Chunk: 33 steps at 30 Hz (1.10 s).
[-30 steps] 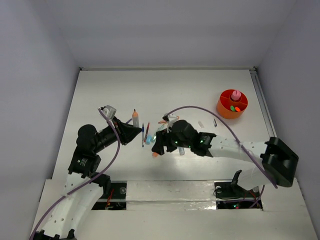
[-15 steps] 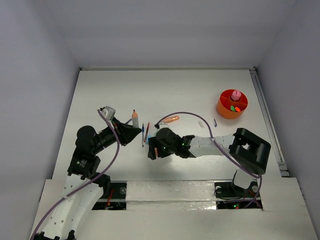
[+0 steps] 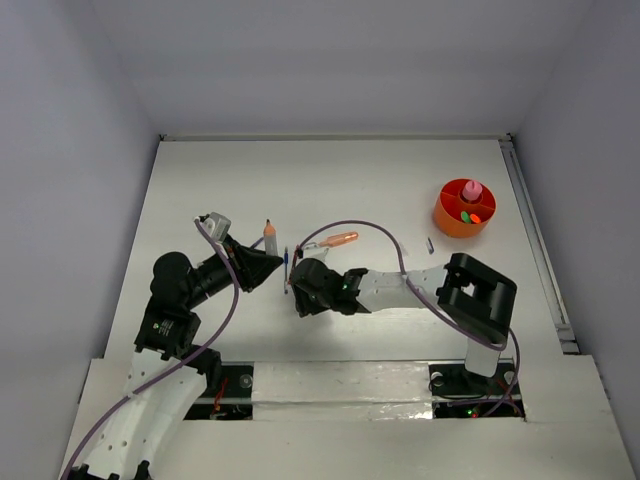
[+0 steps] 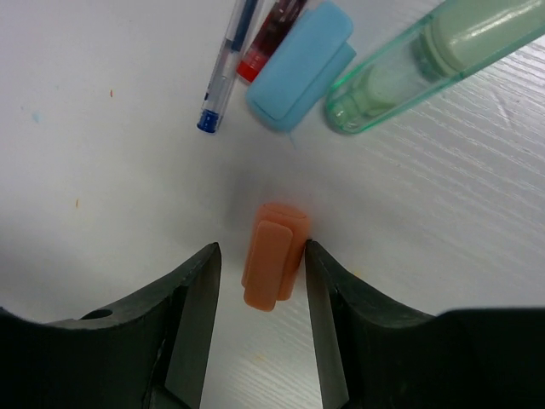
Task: Sort the stationery into containers
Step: Pick up the pen cap from the center of the board, then close the pen cap on the pen.
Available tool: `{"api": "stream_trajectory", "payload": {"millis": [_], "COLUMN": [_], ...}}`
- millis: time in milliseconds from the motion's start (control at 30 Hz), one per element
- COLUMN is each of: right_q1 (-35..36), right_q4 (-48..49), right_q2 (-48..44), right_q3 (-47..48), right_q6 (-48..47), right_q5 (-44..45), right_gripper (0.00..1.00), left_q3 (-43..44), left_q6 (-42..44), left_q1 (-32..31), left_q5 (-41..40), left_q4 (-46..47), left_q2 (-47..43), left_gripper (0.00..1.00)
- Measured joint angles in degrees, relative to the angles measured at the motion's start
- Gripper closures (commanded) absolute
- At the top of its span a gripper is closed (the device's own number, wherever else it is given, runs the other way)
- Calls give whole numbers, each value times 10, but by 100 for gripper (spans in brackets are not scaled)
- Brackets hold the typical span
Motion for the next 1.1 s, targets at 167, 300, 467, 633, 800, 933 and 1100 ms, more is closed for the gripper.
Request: {"api": "stream_trajectory", "payload": {"millis": [167,300,467,633,800,933,1100], "right_q1": [18,26,32,32,32,31,30], "right_q4": [-42,-71,-100,-100,-96,-89,36], "right_q2": [24,38,55,54,-22,-154,-250], "right_q3": [39,62,86,84,5,-36,9], "right_q6": [-8,-11,-13,-8,-14,-47,-135], "right_q5": [45,72,105,131,149,165,207], "right_gripper": [55,58,85,96,99,100,100], "left_q3": [0,0,0,0,1,3,3], "left_q6": [0,0,0,0,0,1,2], "left_q1": [0,0,0,0,0,0,0], "left_q5": [0,-1,-9,-20,-35,-48,-76], "left_q4": [0,0,-4,-9,-16,-20,-35], "left_q2": [-1,-2,-3,-2,10,28,36], "left_gripper": [100,100,100,100,100,100,100]}}
